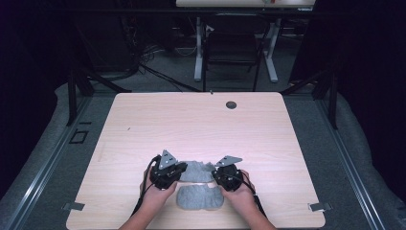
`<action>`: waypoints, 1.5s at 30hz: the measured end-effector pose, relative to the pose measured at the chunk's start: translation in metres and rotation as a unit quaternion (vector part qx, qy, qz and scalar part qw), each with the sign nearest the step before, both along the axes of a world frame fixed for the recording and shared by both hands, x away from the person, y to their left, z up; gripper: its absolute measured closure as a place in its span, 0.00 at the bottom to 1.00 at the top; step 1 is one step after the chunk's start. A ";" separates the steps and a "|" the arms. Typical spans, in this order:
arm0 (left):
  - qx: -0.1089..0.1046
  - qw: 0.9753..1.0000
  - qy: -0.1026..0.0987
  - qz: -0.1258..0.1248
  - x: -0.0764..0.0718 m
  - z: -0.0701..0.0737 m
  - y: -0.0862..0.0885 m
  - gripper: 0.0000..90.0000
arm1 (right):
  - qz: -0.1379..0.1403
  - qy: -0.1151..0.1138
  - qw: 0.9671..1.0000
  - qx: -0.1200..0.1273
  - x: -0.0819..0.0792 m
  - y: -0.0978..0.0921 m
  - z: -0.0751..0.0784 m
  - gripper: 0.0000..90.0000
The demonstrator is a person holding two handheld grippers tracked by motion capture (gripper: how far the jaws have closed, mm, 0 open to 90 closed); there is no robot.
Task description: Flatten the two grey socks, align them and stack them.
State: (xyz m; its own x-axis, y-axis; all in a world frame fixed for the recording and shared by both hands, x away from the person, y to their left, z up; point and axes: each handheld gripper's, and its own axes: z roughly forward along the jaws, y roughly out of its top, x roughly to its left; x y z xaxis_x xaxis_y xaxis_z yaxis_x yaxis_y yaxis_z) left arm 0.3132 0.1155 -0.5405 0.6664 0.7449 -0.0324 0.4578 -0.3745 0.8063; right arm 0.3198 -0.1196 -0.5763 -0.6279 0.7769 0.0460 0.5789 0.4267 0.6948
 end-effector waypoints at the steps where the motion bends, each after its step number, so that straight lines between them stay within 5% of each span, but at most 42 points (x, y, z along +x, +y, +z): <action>1: 0.003 1.000 0.000 0.002 0.001 -0.001 -0.001 0.96 | 0.000 0.001 1.000 0.002 0.000 0.000 0.000 1.00; 9: 0.025 0.999 0.037 0.018 0.012 -0.027 0.006 0.95 | 0.001 0.002 1.000 -0.002 0.001 -0.001 0.000 1.00; 17: 0.032 0.998 0.048 0.021 0.011 -0.038 0.011 0.95 | -0.005 0.007 1.000 -0.005 0.003 -0.008 0.001 1.00; 24: 0.029 0.998 0.052 0.020 0.008 -0.040 0.010 0.95 | 0.001 0.006 1.000 -0.015 0.004 -0.011 0.002 1.00; 36: 0.013 0.999 0.040 0.012 0.006 -0.033 0.009 0.86 | -0.002 0.010 1.000 0.004 0.003 -0.014 0.005 0.93; 45: 0.007 0.999 0.032 0.014 0.012 -0.021 0.014 0.77 | 0.004 -0.015 1.000 0.010 0.005 -0.017 0.019 0.86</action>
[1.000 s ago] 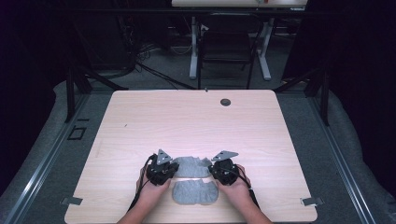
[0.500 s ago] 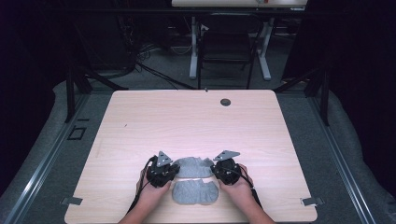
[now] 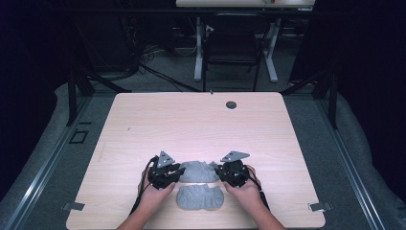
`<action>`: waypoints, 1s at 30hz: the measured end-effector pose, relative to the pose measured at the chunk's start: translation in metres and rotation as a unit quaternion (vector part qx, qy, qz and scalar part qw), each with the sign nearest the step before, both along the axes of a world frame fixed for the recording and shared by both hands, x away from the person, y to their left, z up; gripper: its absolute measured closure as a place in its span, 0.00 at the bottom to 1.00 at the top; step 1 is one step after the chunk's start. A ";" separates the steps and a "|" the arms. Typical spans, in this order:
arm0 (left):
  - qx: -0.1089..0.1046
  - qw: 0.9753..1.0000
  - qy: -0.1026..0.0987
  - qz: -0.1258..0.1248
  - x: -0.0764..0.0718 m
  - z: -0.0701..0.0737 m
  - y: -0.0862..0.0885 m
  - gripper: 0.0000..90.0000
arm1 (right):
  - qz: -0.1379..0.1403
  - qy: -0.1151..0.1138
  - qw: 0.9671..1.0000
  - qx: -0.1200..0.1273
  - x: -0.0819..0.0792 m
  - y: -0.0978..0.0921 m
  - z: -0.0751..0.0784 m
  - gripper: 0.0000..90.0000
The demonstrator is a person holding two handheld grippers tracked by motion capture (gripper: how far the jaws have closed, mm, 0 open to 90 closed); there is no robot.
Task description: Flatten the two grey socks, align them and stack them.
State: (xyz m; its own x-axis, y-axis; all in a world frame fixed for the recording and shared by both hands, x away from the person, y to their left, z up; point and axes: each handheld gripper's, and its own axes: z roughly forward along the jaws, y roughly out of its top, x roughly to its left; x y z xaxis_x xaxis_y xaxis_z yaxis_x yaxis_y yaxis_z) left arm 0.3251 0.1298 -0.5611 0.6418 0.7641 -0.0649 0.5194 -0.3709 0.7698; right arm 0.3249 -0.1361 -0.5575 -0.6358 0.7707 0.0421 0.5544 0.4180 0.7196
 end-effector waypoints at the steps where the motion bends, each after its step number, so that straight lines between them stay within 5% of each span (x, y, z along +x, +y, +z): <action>1: 0.000 1.000 0.000 0.001 0.001 0.000 0.001 0.77 | -0.001 0.001 1.000 0.000 0.001 -0.001 0.001 0.85; 21: 0.009 1.000 0.009 0.016 0.017 -0.006 0.002 0.77 | -0.010 0.008 1.000 0.018 0.020 -0.007 -0.005 0.78; 30: 0.021 0.999 0.018 0.015 0.017 -0.011 -0.001 0.84 | -0.001 0.017 1.000 -0.002 0.019 -0.001 -0.009 0.89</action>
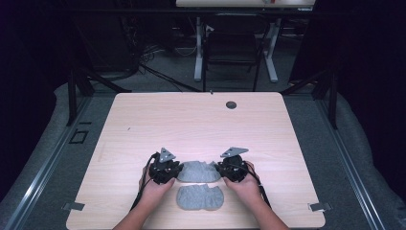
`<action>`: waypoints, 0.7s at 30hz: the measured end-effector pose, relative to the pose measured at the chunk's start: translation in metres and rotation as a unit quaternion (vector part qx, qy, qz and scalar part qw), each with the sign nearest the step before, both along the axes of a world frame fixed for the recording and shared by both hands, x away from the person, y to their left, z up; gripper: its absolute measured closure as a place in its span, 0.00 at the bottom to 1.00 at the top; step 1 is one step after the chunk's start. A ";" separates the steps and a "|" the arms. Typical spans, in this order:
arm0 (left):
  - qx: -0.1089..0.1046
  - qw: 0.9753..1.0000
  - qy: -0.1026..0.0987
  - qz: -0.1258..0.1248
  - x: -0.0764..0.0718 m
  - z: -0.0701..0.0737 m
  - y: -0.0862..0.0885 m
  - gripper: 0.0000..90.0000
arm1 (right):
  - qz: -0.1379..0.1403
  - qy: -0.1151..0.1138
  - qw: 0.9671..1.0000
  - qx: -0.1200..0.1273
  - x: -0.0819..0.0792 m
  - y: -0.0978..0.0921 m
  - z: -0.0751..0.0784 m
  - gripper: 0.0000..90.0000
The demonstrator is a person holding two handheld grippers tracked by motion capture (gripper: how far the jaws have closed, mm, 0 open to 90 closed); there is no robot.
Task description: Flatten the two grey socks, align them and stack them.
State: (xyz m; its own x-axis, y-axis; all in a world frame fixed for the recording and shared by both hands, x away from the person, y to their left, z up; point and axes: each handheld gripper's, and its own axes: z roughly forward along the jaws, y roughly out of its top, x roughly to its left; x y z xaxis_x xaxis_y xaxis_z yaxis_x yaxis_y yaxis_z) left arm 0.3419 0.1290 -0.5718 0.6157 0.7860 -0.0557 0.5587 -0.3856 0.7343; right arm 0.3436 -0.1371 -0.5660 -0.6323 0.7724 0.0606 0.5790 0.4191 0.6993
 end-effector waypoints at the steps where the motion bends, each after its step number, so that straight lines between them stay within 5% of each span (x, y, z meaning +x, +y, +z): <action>1: 0.002 1.000 0.000 0.000 0.000 -0.001 0.000 0.84 | 0.001 -0.003 1.000 -0.004 0.000 0.000 0.000 0.90; 21: 0.002 1.000 -0.008 -0.008 -0.003 0.004 0.002 0.97 | 0.005 -0.010 1.000 -0.004 -0.004 -0.002 0.005 0.97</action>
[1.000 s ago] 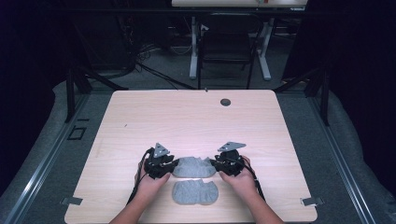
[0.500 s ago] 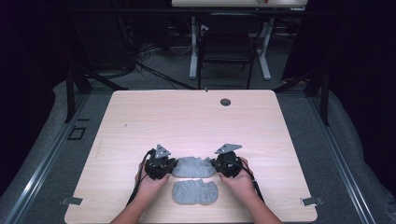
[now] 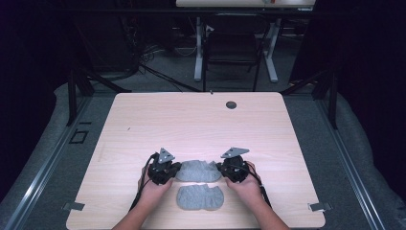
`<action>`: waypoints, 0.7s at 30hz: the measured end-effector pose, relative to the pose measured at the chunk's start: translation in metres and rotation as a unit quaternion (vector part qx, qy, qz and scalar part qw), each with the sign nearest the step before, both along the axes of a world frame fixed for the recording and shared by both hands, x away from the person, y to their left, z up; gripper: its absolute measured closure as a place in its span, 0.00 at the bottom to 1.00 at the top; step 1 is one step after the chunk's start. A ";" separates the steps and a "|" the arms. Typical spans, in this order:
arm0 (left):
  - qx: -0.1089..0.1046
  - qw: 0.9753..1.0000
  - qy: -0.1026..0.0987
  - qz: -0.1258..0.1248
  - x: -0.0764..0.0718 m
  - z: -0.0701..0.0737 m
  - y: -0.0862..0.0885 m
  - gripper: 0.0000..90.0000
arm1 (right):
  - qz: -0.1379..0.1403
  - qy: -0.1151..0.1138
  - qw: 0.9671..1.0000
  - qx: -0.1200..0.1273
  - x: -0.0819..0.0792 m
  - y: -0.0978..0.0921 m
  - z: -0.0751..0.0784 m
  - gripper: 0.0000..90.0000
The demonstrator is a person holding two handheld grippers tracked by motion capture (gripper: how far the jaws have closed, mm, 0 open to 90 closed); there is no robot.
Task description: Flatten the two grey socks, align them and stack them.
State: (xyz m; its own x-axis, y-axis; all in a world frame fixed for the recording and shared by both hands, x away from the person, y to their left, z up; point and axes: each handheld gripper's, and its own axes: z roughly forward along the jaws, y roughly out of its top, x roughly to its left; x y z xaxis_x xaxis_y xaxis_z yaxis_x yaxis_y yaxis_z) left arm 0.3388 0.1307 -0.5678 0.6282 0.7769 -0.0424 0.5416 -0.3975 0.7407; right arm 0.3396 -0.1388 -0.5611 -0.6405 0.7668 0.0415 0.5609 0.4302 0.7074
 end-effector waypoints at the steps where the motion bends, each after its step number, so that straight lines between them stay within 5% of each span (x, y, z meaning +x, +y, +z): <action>1: 0.002 1.000 -0.001 -0.002 0.000 0.000 0.000 0.97 | 0.000 0.000 1.000 0.001 0.000 0.000 0.000 0.97; 21: -0.008 1.000 -0.012 -0.009 -0.006 0.010 0.000 0.97 | 0.000 -0.014 1.000 0.011 -0.003 -0.003 0.010 0.97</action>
